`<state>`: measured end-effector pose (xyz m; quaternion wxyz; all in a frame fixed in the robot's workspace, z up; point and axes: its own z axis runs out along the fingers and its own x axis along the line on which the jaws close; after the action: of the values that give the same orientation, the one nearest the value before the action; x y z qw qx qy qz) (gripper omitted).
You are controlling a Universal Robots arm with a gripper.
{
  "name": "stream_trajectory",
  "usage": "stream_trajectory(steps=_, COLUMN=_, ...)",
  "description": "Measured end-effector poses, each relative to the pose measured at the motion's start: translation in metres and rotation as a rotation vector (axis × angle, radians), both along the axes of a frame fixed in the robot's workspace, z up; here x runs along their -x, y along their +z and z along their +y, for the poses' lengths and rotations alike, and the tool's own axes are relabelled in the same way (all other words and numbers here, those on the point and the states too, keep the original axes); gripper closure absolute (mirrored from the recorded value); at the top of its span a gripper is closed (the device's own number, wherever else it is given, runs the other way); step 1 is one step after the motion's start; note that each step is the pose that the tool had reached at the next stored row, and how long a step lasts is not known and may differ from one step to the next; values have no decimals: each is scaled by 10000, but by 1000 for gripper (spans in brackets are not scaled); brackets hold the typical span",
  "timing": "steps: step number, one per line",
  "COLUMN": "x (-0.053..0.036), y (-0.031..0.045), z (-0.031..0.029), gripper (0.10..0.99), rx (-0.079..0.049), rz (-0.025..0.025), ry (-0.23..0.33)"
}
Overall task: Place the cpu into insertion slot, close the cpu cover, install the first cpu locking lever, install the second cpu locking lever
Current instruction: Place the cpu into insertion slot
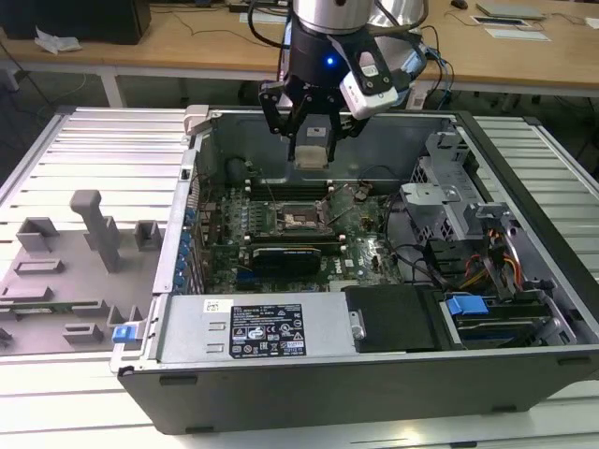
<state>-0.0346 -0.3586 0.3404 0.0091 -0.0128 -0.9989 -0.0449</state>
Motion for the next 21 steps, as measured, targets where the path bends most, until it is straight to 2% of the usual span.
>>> stream_trajectory(steps=17, x=1, y=-203, z=0, gripper=545, rx=1, rz=1, ry=0)
stream_trajectory(steps=21, x=2, y=-288, z=0, gripper=545, rx=1, rz=1, ry=-1)
